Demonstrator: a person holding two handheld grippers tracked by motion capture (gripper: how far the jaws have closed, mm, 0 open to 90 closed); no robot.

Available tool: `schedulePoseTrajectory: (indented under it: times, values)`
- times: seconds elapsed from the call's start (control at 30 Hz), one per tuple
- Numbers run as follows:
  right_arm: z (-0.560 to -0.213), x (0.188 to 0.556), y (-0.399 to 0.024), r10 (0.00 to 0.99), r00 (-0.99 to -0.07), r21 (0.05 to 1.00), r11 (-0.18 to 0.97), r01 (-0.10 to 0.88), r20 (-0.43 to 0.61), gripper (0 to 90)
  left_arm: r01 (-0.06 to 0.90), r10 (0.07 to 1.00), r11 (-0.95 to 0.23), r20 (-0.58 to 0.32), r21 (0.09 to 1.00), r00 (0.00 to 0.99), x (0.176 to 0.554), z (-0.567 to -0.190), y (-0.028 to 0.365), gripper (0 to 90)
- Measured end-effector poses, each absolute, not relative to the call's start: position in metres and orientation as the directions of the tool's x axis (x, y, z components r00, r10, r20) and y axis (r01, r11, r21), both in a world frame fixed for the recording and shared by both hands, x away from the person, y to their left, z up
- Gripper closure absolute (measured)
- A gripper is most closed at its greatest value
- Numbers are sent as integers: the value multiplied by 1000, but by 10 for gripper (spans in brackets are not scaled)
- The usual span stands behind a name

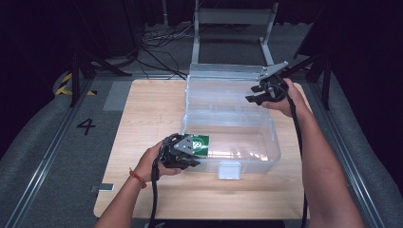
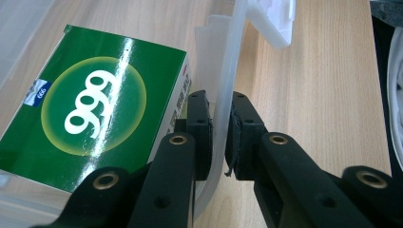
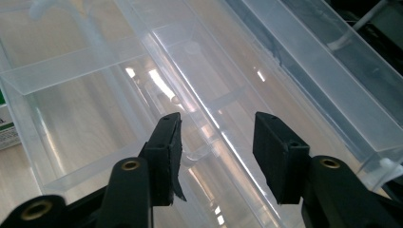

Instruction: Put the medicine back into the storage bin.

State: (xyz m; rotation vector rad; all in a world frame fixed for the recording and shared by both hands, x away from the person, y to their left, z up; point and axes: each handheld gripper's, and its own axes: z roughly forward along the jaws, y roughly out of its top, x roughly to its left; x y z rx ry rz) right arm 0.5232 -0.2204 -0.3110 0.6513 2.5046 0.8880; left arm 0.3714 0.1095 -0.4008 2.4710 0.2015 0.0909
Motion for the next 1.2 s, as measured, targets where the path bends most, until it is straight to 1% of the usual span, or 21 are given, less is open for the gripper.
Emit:
schedulePoseTrajectory:
  times: [0.07, 0.1, 0.17, 0.23, 0.3, 0.43, 0.57, 0.67, 0.8, 1.1, 1.2]
  values:
    - [-312, 525, -217, 533, -814, 640, 713, 285, -231, 569, 120, 161, -776, 11, 619, 987, 372, -401, 110, 815]
    - [-314, 527, -216, 527, -816, 635, 720, 282, -236, 603, 117, 155, -777, 8, 619, 988, 373, -401, 111, 815]
    - [-315, 529, -215, 519, -817, 624, 732, 273, -251, 641, 125, 158, -770, -3, 626, 988, 373, -402, 113, 815]
    - [-316, 531, -214, 516, -827, 630, 724, 281, -224, 652, 124, 156, -769, -3, 627, 988, 373, -402, 113, 815]
    - [-318, 534, -212, 502, -838, 614, 736, 285, -214, 666, 127, 160, -771, -3, 625, 987, 373, -402, 113, 815]
    - [-317, 536, -207, 477, -850, 582, 765, 277, -223, 703, 125, 166, -773, 9, 622, 986, 372, -402, 113, 813]
    - [-314, 535, -204, 420, -870, 537, 811, 232, -259, 770, 118, 169, -777, 25, 618, 985, 370, -401, 111, 811]
    - [-313, 535, -202, 389, -881, 513, 832, 210, -270, 802, 133, 180, -765, 11, 630, 984, 369, -402, 112, 810]
    - [-312, 535, -200, 360, -889, 488, 852, 190, -281, 821, 152, 186, -748, -15, 646, 982, 371, -404, 113, 806]
    - [-307, 530, -196, 299, -906, 442, 885, 145, -301, 857, 154, 210, -756, 13, 636, 978, 367, -406, 110, 798]
    - [-306, 529, -196, 300, -906, 442, 885, 148, -297, 858, 152, 214, -759, 22, 633, 977, 366, -406, 109, 796]
